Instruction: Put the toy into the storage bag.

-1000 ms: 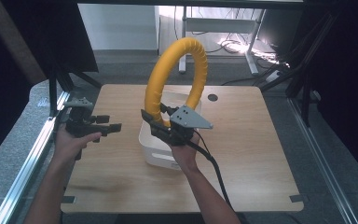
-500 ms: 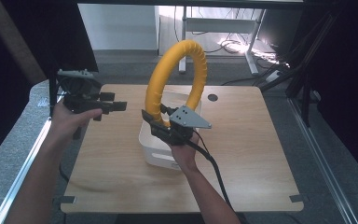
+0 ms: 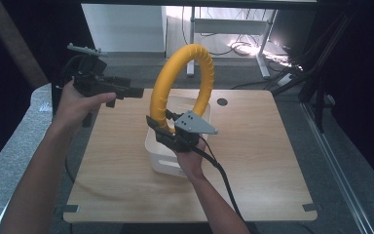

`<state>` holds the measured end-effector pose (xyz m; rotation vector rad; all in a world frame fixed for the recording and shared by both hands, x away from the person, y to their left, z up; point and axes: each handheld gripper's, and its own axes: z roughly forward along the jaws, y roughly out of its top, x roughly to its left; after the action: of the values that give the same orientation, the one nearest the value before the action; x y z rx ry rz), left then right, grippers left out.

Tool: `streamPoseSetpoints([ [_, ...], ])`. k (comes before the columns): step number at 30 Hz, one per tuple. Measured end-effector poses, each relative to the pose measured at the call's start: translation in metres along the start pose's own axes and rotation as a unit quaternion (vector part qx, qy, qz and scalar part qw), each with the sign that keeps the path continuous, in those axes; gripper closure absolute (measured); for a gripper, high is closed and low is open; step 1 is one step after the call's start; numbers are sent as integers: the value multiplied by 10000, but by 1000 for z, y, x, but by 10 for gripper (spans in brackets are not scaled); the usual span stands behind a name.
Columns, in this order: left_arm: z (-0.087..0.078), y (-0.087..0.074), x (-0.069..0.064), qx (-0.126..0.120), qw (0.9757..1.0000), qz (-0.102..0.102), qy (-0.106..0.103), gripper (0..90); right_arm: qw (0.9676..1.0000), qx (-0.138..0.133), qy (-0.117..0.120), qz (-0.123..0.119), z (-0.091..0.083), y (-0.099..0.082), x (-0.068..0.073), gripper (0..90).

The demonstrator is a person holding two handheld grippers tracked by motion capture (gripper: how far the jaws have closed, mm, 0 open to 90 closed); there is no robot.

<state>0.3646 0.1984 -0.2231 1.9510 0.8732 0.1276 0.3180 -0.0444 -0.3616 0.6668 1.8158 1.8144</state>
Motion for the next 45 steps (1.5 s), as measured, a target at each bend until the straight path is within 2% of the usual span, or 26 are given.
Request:
streamPoseSetpoints([
  [10, 10, 16, -9, 63, 9999, 36, -142, 239, 10000, 25, 8, 10, 4, -4, 2, 504],
  [15, 17, 21, -15, 133, 9998, 96, -102, 234, 10000, 61, 22, 20, 6, -5, 2, 504],
  [26, 50, 32, -23, 402, 9991, 115, 15, 245, 9999, 132, 4, 8, 8, -7, 3, 504],
  [30, 59, 34, -24, 447, 9990, 78, 48, 270, 9999, 120, 20, 16, 8, -7, 4, 503],
  [31, 61, 34, -24, 429, 9990, 93, 69, 350, 9999, 132, 12, -3, 8, -7, 4, 503],
  [33, 64, 35, -24, 393, 9991, 83, 102, 427, 9999, 139, 3, 1, 8, -7, 4, 503],
  [34, 65, 36, -23, 366, 9993, 32, 15, 488, 9999, 140, 0, -4, 8, -7, 3, 503],
  [45, 68, 36, -22, 409, 9991, -74, 27, 505, 9998, 204, 5, 37, 10, -8, 1, 499],
])
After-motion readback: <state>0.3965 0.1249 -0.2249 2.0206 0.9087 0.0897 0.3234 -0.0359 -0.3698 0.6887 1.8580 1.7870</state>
